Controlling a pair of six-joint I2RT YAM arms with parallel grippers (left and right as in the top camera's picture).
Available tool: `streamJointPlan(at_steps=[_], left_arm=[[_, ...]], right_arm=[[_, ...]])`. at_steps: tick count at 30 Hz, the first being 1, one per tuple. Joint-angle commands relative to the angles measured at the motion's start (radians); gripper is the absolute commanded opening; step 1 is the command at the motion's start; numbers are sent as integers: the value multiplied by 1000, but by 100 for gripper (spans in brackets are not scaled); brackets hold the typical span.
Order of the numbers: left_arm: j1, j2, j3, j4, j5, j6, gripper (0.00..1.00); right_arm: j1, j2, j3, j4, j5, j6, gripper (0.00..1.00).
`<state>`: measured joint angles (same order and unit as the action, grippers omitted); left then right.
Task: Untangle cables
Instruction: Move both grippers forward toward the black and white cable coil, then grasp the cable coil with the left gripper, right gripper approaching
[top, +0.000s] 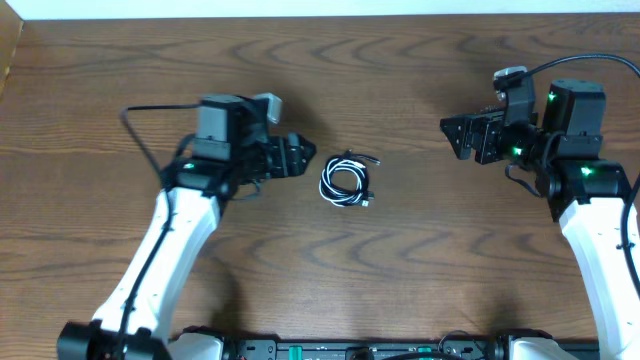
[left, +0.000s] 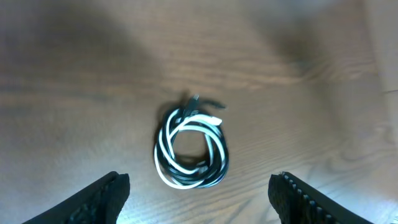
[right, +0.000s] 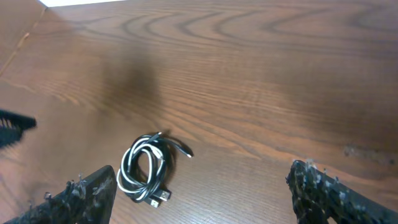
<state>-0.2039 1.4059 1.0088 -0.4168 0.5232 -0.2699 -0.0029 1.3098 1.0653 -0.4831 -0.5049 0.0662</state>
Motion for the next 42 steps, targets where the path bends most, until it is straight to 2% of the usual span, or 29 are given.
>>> streamJointPlan(at_steps=[1,4,9,14,21,32,33,37,38,39,42], left_arm=[[-64,65,21,7,-164,-181,74],[-99,138,21,11,-177,-285,72],[-116,252,21,27,-177,-404,52],[-131,325,21,63,-169,-474,47],[-191,383,21,101,-197,-575,47],[-278,406,20,101,-321,-586,37],[-294,413,20,100,-340,-590,32],[-330,439,20,101,-380,-629,24],[-330,441,20,101,-382,-631,13],[-330,441,20,102,-382,-630,8],[-330,440,20,125,-381,-622,7]], right_arm=[[14,17,18,1,79,54,83],[18,27,18,5,113,73,79],[18,41,18,13,148,113,80],[18,61,18,20,148,113,80],[18,111,18,23,148,114,80],[18,130,18,24,148,121,80],[18,130,18,24,148,121,80],[18,130,18,23,148,121,80],[18,130,18,23,148,121,80],[18,130,18,23,148,121,80],[18,130,18,23,148,121,80]])
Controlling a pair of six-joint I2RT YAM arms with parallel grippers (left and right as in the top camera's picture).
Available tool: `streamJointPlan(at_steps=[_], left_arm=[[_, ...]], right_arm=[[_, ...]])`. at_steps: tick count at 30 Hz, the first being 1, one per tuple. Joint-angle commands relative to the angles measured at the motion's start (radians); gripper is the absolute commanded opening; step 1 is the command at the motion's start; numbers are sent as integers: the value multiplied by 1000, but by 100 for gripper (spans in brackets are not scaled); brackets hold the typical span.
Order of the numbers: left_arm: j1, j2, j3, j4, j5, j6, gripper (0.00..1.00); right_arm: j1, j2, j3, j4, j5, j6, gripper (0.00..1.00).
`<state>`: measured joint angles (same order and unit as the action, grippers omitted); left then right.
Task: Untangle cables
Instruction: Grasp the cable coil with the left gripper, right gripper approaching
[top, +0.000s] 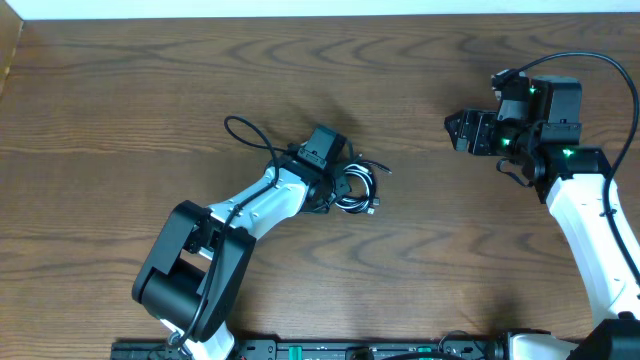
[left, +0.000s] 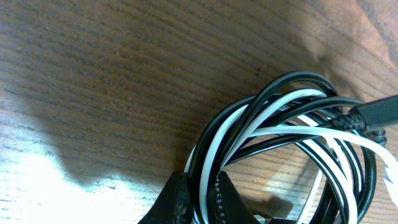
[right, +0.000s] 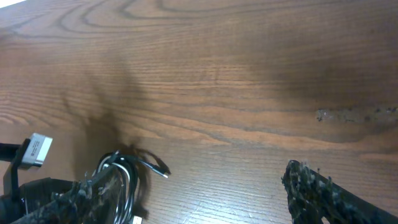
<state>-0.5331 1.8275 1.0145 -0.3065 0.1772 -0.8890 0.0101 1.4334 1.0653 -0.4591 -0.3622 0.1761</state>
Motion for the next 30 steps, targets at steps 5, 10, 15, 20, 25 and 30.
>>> streamJointPlan(at_steps=[5,10,15,20,25,30], left_arm=[[0,-19,14,180,64,238,7],[0,-128,14,352,240,474,7],[0,-204,14,354,316,628,7],[18,-227,14,358,320,641,7],[72,-229,14,358,321,575,8],[124,-229,14,373,425,569,7]], right_arm=[[5,7,18,-1,-5,11,80],[5,7,18,42,-113,10,80],[5,7,18,177,-318,14,77],[31,7,18,176,-326,42,71],[79,7,18,176,-317,41,56],[121,8,18,166,-150,123,18]])
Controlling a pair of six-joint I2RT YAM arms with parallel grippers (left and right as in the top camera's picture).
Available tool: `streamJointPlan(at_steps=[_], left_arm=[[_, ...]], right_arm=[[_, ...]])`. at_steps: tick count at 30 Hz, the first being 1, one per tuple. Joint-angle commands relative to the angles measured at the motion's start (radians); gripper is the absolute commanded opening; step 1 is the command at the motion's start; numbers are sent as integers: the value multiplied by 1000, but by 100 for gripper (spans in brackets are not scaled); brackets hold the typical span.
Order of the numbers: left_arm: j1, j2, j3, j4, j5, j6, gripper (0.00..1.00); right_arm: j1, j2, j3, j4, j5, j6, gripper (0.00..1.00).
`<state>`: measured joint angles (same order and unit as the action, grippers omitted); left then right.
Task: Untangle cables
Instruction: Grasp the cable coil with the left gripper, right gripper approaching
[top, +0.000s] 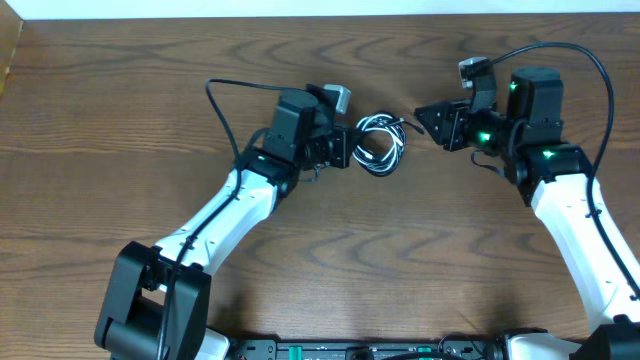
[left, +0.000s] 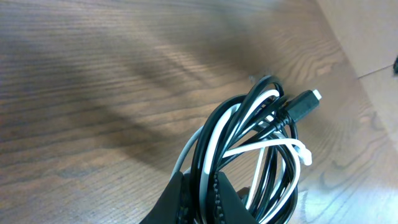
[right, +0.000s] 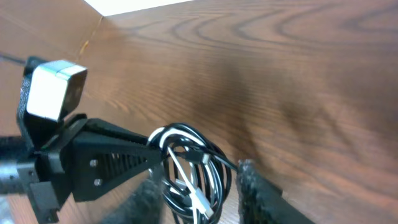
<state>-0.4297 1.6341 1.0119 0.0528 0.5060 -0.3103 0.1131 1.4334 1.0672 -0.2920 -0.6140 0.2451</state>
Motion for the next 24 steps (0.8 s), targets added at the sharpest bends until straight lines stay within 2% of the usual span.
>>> streamJointPlan(at_steps=[1,3,9,15,24], left_arm=[[22,-35,17,13,121,-10,7],[21,-35,17,13,160,-10,7],[20,-35,17,13,190,-51,7],[20,-35,17,12,174,-56,8],[20,-35,17,18,84,-150,7]], right_arm=[[20,9,16,3,119,69,13],[24,21,16,16,118,74,7],[53,85,16,38,93,106,2],[129,105,16,95,62,121,1],[189,105,16,85,113,121,1]])
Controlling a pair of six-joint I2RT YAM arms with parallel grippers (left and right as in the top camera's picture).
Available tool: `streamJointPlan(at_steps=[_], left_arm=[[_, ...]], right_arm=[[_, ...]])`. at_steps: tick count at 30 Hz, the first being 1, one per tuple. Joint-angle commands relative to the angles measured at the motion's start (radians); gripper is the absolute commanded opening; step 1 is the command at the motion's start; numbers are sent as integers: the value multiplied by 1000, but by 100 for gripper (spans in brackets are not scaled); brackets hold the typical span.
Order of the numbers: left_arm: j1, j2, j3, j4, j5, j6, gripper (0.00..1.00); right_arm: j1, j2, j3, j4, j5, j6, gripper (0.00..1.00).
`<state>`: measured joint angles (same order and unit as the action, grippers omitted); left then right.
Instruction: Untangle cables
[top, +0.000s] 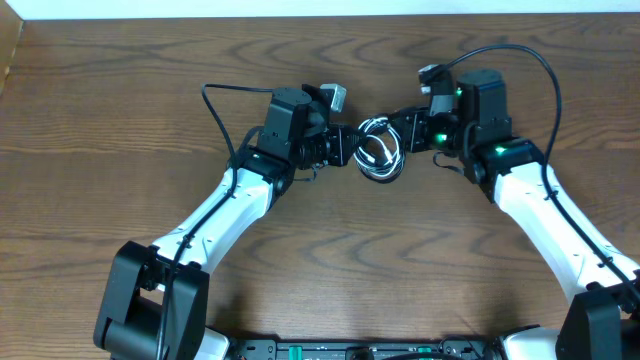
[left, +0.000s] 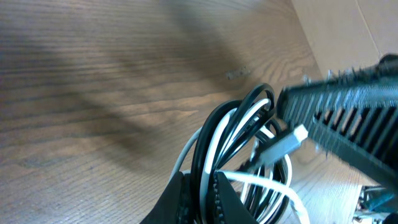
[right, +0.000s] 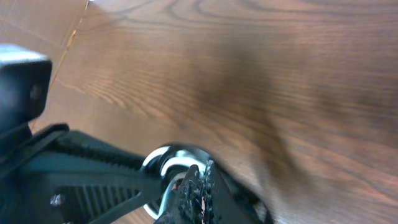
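Observation:
A small coil of black and white cables (top: 378, 152) hangs above the wooden table (top: 120, 90) between both arms. My left gripper (top: 350, 147) is shut on the coil's left side; in the left wrist view its fingertips (left: 214, 190) pinch black and white strands (left: 219, 134). My right gripper (top: 398, 131) is at the coil's right side. In the right wrist view its fingers (right: 198, 186) are closed together at the coil's rim (right: 163, 157). A loose plug end (left: 287, 139) sticks out beside the right gripper's finger (left: 348, 112).
Each arm's own black cable arcs above it, one at the left (top: 215, 95) and one at the right (top: 520, 55). The table's far edge meets a white strip (top: 320, 8). The left arm's jaw body (right: 81, 180) fills the lower left of the right wrist view.
My right gripper has moved left from just short of the coil onto its right side and has shut there. My left gripper holds the coil in about the same place.
At first the coil lay on the table between two open grippers. Then my left gripper was shut on its left side on the table. Later it held the coil raised and farther back, with the right gripper close by. Now both grippers hold the coil.

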<state>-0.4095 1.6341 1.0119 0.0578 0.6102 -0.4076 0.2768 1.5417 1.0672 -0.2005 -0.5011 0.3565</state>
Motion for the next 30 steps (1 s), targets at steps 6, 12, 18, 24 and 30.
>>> streamJointPlan(at_steps=[6,12,18,24,30], left_arm=[[1,-35,17,71,-20,-226,7],[1,-35,17,159,-19,-563,7],[18,-35,17,160,-50,-671,8],[53,-35,17,156,-124,-767,7],[63,-35,17,155,-178,-886,8]], right_arm=[[80,-3,16,-44,101,9,2],[124,25,16,-49,185,10,2],[94,16,19,27,145,10,12],[18,-92,20,59,88,65,40],[-39,-88,19,-48,158,171,53]])
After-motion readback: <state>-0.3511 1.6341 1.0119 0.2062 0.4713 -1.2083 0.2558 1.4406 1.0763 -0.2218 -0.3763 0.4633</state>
